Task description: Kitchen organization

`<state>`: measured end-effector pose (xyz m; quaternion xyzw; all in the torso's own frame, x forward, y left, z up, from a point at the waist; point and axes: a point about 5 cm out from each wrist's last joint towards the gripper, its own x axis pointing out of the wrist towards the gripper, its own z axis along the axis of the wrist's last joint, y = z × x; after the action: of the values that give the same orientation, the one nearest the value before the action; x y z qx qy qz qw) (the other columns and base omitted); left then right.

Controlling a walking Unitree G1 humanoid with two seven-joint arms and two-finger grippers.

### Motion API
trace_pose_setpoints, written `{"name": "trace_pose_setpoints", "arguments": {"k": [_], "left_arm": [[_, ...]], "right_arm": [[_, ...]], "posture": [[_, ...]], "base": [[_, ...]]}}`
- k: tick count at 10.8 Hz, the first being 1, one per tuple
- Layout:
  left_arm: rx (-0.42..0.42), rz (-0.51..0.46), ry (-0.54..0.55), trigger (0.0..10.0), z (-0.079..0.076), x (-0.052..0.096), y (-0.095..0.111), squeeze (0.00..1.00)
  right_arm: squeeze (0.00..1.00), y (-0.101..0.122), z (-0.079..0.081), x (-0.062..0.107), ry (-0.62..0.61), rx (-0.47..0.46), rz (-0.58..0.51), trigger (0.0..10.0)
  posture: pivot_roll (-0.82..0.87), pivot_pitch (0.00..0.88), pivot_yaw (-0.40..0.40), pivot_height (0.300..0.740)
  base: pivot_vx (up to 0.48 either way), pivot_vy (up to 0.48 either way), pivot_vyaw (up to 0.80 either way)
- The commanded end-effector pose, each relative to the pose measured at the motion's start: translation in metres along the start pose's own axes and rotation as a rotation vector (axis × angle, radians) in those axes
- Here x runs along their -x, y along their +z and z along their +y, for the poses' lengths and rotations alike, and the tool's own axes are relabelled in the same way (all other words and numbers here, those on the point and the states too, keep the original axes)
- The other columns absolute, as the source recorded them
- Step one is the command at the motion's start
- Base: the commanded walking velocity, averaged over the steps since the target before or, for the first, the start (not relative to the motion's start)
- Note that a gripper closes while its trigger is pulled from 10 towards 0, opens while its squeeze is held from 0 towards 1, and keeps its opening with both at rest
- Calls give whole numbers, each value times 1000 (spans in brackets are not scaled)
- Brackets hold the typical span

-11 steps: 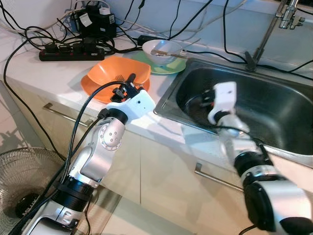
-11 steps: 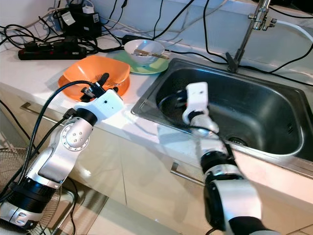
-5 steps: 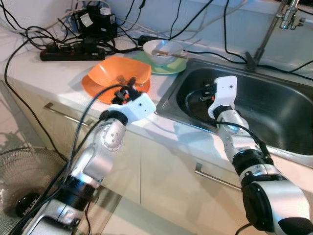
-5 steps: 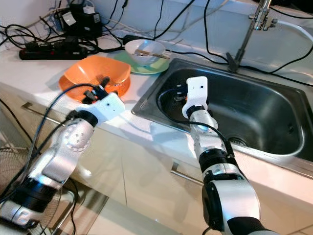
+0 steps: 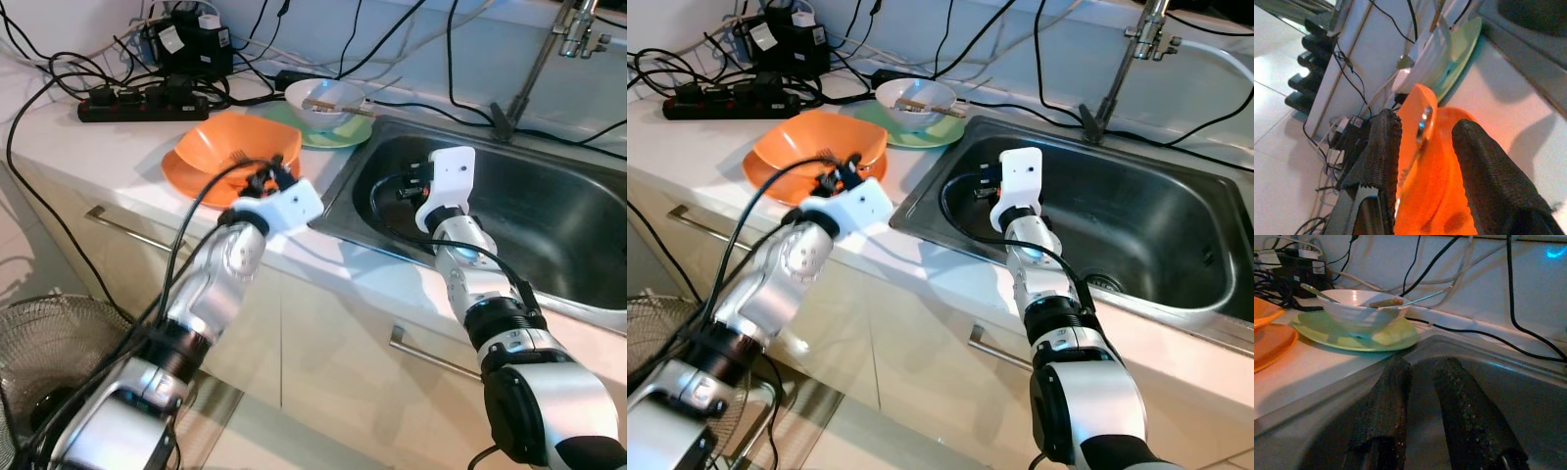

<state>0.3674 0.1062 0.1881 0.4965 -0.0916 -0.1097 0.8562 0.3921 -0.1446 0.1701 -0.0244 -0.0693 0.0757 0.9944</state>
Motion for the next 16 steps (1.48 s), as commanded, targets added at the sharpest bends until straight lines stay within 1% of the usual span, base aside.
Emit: {"name": "trace_pose_setpoints", "arguments": {"k": [1, 4, 5, 6, 9, 14, 16], "left_arm": [[-19, -14, 12, 10000, 3, -4, 4, 0], [-47, -16, -5, 10000, 2, -13, 3, 0], [-53, -19, -4, 745, 5, -17, 2, 0], [-54, -21, -4, 0, 6, -18, 3, 0], [-49, -43, -17, 0, 3, -21, 5, 0], [-51, -71, -4, 0, 6, -23, 8, 0], [-83, -83, 17, 0, 9, -23, 9, 0]], "right_arm": [[0, 1, -3, 1, -12, -4, -7, 10000], [0, 0, -4, 2, -18, -7, -3, 10000], [0, 0, -4, 2, -19, -8, -2, 10000], [0, 0, -4, 2, -20, -7, -2, 10000], [0, -1, -4, 2, -19, -6, 5, 10000], [0, -1, -5, 2, -23, -7, 4, 10000], [0, -1, -5, 2, -31, -7, 2, 10000]], "posture": [[212, 0, -46, 725], [210, 0, -44, 725], [209, 0, -43, 725], [209, 0, -43, 725], [210, 0, -45, 725], [211, 0, -47, 725], [213, 0, -48, 725]], "base": [[0, 0, 0], [0, 0, 0], [0, 0, 0], [0, 0, 0], [0, 0, 0], [0, 0, 0], [0, 0, 0]]}}
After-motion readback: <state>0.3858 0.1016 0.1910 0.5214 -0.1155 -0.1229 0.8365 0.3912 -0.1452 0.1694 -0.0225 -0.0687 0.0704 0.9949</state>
